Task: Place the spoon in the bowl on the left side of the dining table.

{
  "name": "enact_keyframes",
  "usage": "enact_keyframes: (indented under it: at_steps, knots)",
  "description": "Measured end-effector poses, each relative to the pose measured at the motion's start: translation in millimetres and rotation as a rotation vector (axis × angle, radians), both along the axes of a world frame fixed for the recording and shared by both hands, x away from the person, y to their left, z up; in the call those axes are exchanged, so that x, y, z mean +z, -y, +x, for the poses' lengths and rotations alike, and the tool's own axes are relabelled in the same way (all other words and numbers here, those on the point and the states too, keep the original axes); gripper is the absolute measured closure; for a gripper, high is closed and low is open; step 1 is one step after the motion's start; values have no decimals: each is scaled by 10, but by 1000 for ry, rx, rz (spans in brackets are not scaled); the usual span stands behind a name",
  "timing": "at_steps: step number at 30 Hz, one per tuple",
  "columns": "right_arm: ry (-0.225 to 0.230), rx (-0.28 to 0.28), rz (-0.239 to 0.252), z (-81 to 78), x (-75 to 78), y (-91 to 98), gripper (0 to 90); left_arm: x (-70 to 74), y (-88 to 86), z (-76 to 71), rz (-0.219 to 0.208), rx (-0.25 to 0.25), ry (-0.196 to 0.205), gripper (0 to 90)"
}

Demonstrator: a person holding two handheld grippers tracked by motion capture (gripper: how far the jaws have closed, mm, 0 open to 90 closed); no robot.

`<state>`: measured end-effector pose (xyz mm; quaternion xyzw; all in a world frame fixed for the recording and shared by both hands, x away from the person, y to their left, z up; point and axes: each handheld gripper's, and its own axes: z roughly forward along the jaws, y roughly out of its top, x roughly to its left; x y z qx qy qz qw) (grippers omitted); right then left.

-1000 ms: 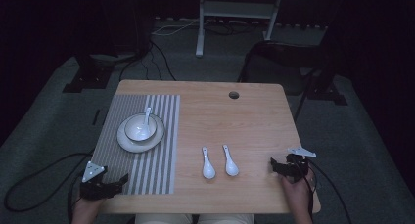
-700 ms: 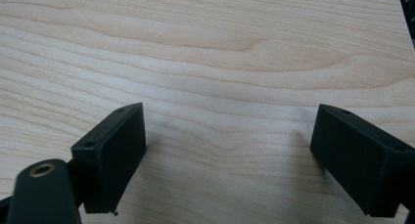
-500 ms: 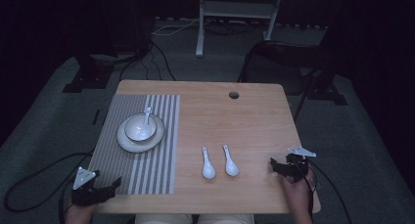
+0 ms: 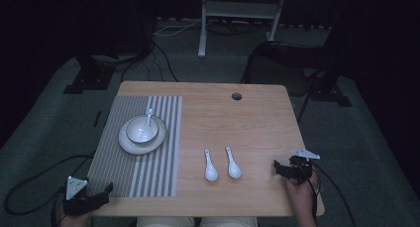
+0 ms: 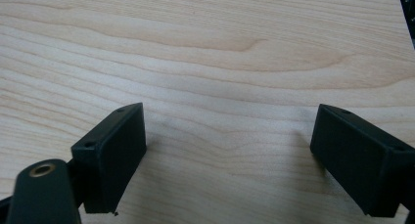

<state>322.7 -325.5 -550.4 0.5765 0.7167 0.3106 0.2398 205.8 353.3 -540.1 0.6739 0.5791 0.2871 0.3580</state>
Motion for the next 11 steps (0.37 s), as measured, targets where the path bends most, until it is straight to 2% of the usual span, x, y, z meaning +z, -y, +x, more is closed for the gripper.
enact_keyframes:
  at_steps: [4,11]
  knots:
    - [0,0,0,0,0,0,127,-40,-21,14,3,4,-26,90]
    - [0,0,1,1,1,0,127,-42,-6,20,29,9,-23,90]
